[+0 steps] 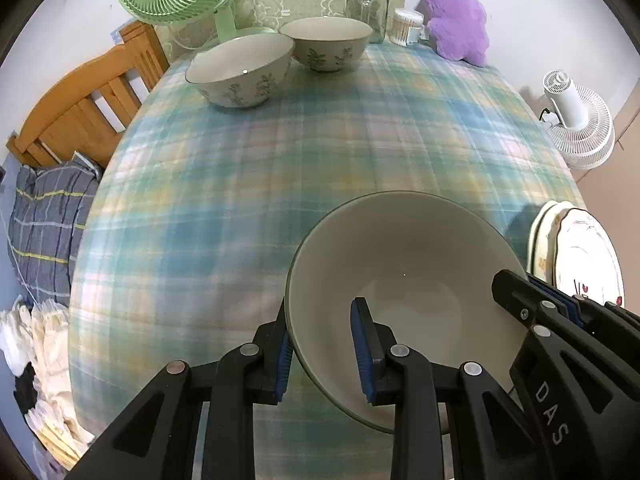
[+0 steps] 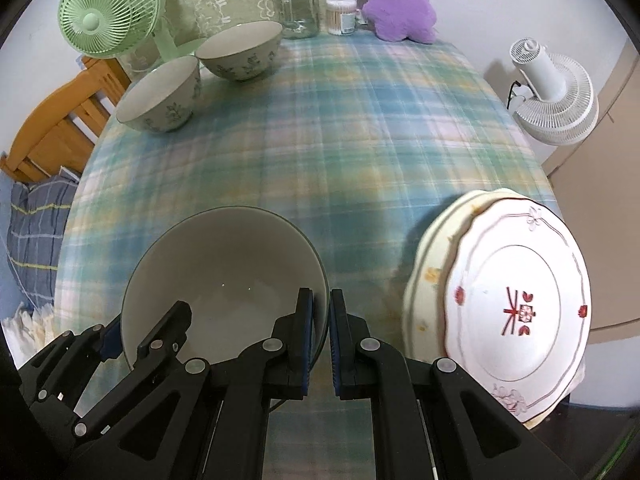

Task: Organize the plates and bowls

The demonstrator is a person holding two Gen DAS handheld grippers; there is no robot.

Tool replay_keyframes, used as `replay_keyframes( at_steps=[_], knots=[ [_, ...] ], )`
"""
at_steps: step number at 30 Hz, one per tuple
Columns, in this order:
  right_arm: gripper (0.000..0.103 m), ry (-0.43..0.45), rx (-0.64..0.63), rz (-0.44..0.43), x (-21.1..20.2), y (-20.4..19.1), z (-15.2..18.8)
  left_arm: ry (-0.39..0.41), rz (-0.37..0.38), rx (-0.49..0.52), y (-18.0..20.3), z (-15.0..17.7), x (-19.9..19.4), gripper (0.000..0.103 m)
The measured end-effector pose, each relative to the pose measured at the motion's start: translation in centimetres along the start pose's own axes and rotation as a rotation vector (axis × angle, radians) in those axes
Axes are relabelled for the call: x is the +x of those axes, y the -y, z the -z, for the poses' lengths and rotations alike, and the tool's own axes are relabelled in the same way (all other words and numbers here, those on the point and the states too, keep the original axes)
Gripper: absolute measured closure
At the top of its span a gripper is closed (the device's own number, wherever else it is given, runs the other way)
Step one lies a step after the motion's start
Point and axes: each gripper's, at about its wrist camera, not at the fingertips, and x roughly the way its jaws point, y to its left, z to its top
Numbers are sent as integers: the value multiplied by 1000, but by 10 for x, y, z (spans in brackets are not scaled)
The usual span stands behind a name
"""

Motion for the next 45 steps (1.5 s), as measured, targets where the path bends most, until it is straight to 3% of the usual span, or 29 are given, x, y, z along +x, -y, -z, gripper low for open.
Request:
replay_keyframes(
  at_steps=[6,9,18,24,30,40,45],
  knots=[
    [92,2,-29,-24,2,12,2,14,-25,-20,9,5,-3,77],
    [88,-2,-51,-47,3,14,2,-12,-12,-25,11,6,-1,66],
    [83,-44,-83,-96,10,15,5,-44,-40,-35,15,10,2,56],
    [64,-15,-94,-109,2,17,-4,-10,-60,-54,7,0,-11,35],
    [44,16,-80,-126,-9,20,-17,20,-69,-80,-5,-10,-23,26],
    [33,83,-122,-132,-37,7,-36,89,-81,-97,-23,-30,-52,20],
    [33,133,-128,-145,-55,-8,-54,146,-79,-95,-41,-54,-70,20]
  ],
)
